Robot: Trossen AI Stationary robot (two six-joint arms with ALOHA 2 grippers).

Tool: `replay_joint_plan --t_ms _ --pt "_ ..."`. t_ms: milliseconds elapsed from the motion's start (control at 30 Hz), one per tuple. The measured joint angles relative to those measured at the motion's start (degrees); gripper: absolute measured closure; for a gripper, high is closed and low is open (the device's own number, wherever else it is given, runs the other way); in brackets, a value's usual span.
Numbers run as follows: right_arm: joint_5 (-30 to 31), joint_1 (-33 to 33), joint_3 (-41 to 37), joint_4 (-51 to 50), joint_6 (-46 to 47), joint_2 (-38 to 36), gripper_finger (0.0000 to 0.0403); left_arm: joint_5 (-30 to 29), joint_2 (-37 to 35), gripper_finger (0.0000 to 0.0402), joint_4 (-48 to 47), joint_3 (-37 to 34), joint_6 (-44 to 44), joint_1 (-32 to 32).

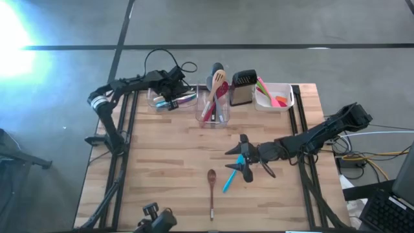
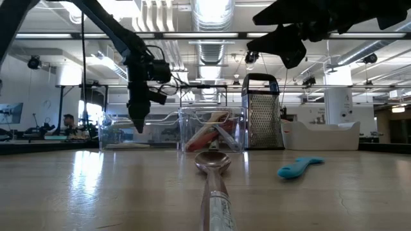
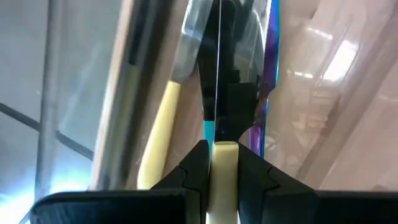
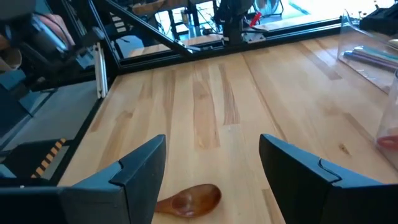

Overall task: Pick & Place Kitchen Items
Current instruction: Put the yellow knife into the left transparent bin

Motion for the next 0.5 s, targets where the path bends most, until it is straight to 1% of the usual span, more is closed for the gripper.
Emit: replay_joint_plan --t_ms 233,500 --pt "0.04 0.00 0.00 0.38 -0.21 0.02 0.0149 0.64 4.57 0.0354 0.49 0.00 -0.10 0.12" --pt "0.09 0.00 -0.09 0.42 -0.22 0.02 0.0160 1.68 6.05 0.0354 1.19 0.41 -0.22 0.25"
